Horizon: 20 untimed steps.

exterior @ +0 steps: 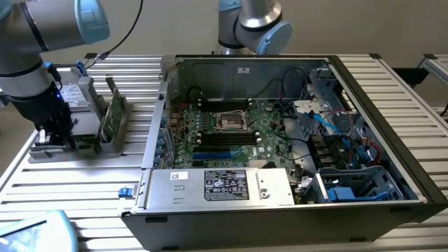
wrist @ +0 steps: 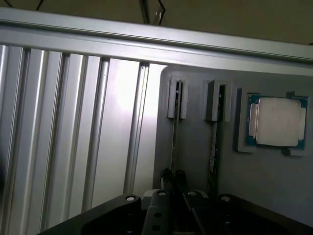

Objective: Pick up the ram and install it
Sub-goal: 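Pick up the ram and move it above insertion slot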

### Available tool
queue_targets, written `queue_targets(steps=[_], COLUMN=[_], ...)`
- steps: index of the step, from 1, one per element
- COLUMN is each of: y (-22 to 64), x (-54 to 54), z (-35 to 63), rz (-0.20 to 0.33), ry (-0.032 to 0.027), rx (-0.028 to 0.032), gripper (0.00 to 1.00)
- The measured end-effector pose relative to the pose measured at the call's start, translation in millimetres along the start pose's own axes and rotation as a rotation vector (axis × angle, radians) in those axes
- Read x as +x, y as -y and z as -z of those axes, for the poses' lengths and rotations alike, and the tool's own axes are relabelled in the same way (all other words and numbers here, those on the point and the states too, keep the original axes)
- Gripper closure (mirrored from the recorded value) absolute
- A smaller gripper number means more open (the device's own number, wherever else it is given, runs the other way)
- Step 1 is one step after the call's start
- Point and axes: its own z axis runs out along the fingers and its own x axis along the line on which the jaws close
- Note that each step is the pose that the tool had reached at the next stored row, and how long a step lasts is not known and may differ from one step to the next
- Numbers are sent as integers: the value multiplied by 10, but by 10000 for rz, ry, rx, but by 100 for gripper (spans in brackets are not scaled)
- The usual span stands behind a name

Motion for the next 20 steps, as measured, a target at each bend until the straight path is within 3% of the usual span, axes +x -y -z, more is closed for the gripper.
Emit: queue_targets(steps=[8,12,20], y=[23,32,34], x=[4,5,6], z=[66,97,172], rz=[3,3,-4], ry=[215,287,379], rx=[24,28,-85], gripper=[86,86,86])
